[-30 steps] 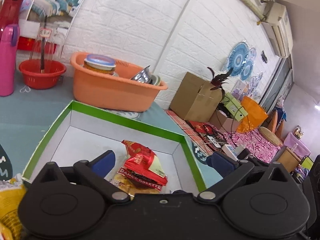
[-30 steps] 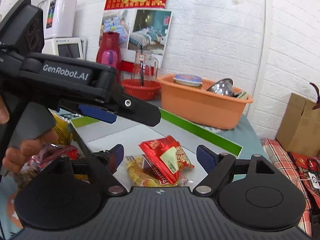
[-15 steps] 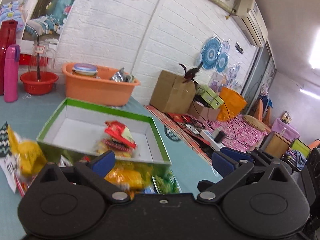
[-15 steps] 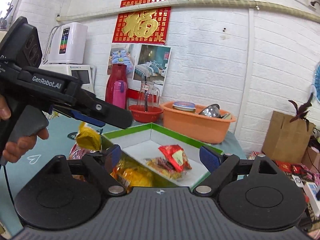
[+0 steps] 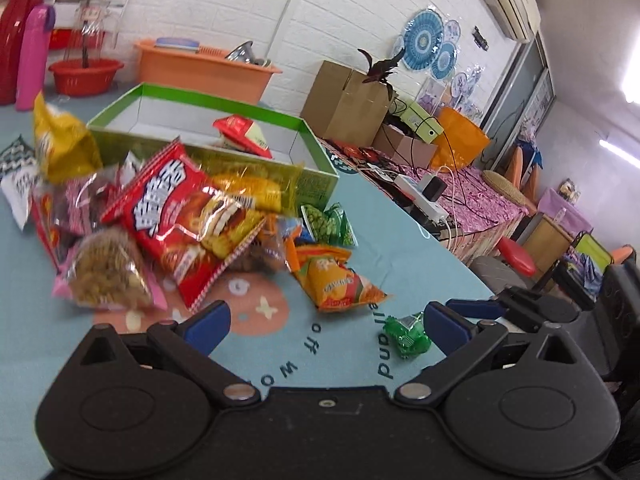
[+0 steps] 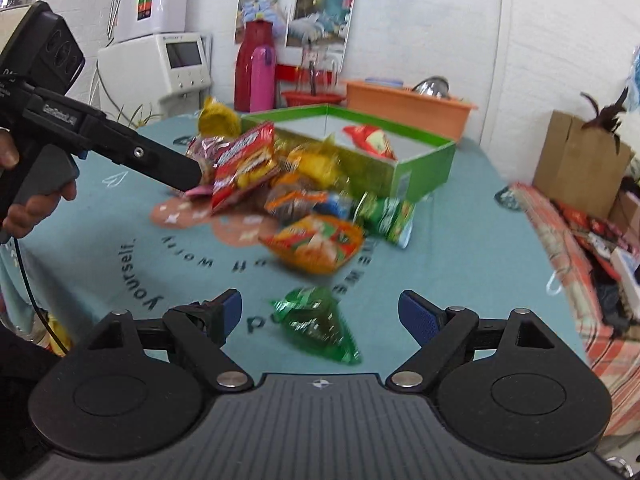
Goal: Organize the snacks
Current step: 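Grasp the yellow-orange chip bag with the left gripper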
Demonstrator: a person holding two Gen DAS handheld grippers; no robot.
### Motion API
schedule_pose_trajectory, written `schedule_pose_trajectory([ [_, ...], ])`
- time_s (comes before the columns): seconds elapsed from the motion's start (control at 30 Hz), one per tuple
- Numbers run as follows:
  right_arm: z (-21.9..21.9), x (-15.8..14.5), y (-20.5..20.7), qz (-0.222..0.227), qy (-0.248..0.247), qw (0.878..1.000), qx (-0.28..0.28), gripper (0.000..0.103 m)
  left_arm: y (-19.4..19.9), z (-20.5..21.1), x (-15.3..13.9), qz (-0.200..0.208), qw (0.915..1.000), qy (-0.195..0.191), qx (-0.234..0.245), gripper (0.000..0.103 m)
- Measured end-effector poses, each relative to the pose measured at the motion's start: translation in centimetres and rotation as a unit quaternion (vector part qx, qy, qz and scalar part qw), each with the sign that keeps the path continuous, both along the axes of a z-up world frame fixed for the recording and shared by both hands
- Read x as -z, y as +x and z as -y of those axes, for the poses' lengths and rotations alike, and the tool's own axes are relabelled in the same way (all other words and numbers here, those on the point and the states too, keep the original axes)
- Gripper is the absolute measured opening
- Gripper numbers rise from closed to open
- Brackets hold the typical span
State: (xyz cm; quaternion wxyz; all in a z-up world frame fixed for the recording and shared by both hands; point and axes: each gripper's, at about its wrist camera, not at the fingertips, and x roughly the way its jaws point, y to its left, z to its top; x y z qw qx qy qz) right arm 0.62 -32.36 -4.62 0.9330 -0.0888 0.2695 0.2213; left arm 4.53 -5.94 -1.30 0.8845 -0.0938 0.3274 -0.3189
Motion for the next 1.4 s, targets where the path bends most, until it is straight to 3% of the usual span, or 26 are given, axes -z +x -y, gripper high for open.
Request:
schedule_pose_trajectory([
  [0.13,-1.7,1.4,0.8,-0.023,-0.009,1.000,-0.005,0.103,-0.3,-0.5,0.4,-0.010,0.9998,-0.018,-0.002,0.103],
  [0.17,-2.0,1.7,1.2,-0.029,-0.008,1.000,-0.004,0.085,-0.3,-0.4,0.5,-0.011,0.9998,-0.019,-0.001,0.103],
  [0.23,-2.3,1.8,1.1,-0.030,0.009,0.999,-0.009,0.072,-0.1,-0.2,0.4,-0.010,0.9998,-0.019,0.004,0.103],
  [0.37,-2.4,1.8,1.2,-0.028,0.012,1.000,-0.008,0.068,1.3,1.7,0.5,-0.008,0.9995,-0.023,0.020,0.103],
  [0.47,-1.5,1.8,1.0,-0.026,0.012,1.000,0.011,0.067,2.9,4.0,1.0,-0.010,0.9992,-0.025,0.030,0.103],
  [0.7,1.2,1.9,0.9,-0.027,0.029,0.997,0.061,0.067,6.9,7.9,3.2,-0.046,0.9989,0.004,-0.009,0.103],
  [0.93,1.9,2.2,1.3,-0.018,0.043,0.997,0.061,0.069,7.0,9.5,3.6,-0.025,0.9987,0.043,-0.001,0.103],
  [0.97,2.0,2.2,1.4,-0.017,0.042,0.997,0.064,0.069,6.9,9.6,3.6,-0.018,0.9983,0.055,-0.001,0.101],
  [1.0,2.1,2.3,1.5,-0.015,0.039,0.997,0.066,0.069,6.8,9.5,3.6,-0.013,0.9978,0.065,-0.002,0.086],
  [1.03,2.2,2.3,1.5,-0.013,0.038,0.997,0.070,0.069,6.7,9.4,3.6,-0.011,0.9975,0.070,-0.002,0.082],
  [1.1,2.5,2.3,1.6,-0.012,0.038,0.996,0.076,0.069,6.6,8.9,3.6,-0.018,0.9978,0.063,0.000,0.087],
  [1.13,2.6,2.3,1.6,-0.011,0.039,0.996,0.079,0.069,6.5,8.9,3.6,-0.019,0.9979,0.061,0.002,0.101],
  [1.17,2.7,2.3,1.7,-0.011,0.040,0.996,0.082,0.069,6.4,9.1,3.6,-0.018,0.9979,0.061,0.010,0.103],
  [1.37,2.6,2.4,1.9,-0.004,0.032,0.995,0.094,0.070,5.5,10.8,3.8,0.020,0.9938,0.105,0.030,0.103],
  [1.4,2.5,2.4,1.8,-0.003,0.030,0.995,0.095,0.070,5.4,10.8,3.8,0.022,0.9933,0.109,0.030,0.096],
])
